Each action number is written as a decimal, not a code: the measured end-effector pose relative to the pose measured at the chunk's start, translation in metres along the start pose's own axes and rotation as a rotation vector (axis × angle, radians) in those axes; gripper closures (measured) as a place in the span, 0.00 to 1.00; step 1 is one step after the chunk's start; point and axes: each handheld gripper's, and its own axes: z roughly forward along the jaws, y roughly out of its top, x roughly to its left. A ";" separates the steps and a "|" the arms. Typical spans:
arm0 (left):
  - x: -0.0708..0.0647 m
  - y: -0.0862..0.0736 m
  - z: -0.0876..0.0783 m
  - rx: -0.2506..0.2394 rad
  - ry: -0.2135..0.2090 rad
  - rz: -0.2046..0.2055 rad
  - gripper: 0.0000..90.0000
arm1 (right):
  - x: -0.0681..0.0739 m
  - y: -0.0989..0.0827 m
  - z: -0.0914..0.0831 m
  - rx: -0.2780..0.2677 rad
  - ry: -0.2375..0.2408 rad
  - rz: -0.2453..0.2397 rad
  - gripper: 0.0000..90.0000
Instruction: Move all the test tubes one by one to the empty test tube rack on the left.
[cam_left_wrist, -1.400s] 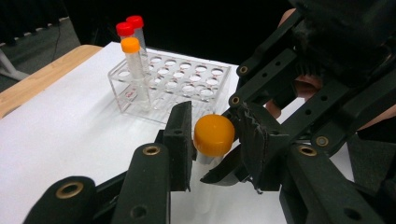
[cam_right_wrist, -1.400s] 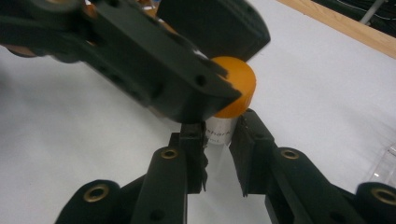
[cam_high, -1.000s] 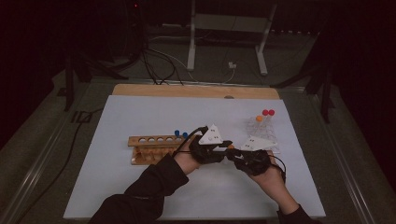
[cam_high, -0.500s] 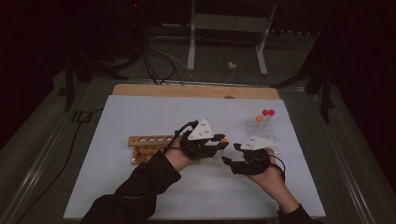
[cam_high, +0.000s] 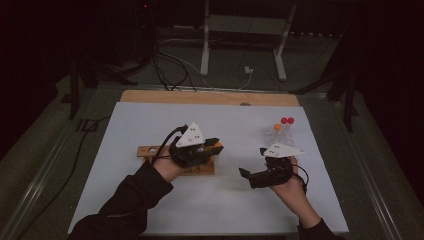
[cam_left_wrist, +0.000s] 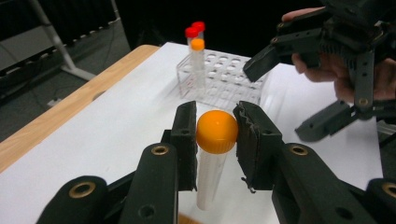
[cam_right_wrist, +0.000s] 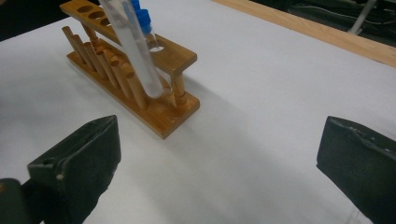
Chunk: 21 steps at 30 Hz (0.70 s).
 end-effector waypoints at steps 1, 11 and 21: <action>0.001 0.000 -0.004 0.000 0.009 -0.001 0.79 | 0.000 0.000 -0.001 -0.004 -0.005 0.002 0.00; 0.012 -0.008 -0.037 0.004 0.079 -0.009 0.79 | -0.002 0.000 -0.002 -0.010 0.017 0.008 0.00; 0.028 -0.021 -0.063 0.009 0.166 -0.036 0.79 | -0.002 0.001 -0.004 -0.022 0.013 0.010 0.00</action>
